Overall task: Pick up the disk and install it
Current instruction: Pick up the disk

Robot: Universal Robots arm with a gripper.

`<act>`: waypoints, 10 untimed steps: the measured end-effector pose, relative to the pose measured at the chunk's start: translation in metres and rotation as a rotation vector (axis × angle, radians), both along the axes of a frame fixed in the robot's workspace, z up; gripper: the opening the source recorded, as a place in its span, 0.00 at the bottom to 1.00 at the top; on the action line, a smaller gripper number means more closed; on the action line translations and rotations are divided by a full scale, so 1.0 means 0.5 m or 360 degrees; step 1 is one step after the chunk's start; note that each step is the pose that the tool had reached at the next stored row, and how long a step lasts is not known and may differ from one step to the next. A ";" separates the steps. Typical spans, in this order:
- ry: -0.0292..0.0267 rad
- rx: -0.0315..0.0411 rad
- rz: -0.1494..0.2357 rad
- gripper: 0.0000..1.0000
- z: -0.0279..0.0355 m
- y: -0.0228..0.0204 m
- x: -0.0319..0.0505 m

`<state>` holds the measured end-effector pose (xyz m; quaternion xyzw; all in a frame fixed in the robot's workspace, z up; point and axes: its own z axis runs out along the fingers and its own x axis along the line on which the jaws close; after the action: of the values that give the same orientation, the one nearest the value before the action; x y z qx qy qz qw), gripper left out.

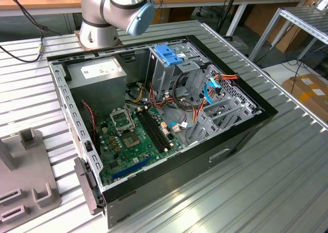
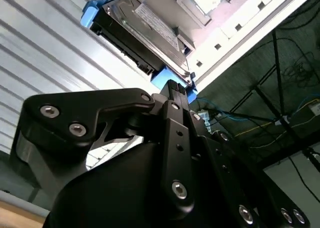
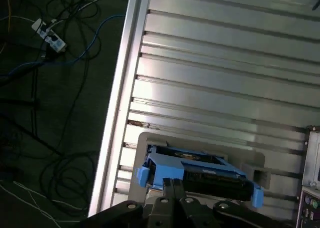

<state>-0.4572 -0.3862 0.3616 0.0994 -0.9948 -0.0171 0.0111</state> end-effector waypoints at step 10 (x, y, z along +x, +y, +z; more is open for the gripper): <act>0.00000 0.0000 0.0541 0.11 0.000 0.0000 0.000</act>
<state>-0.4572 -0.3862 0.3616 0.2664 -0.9636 -0.0150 0.0139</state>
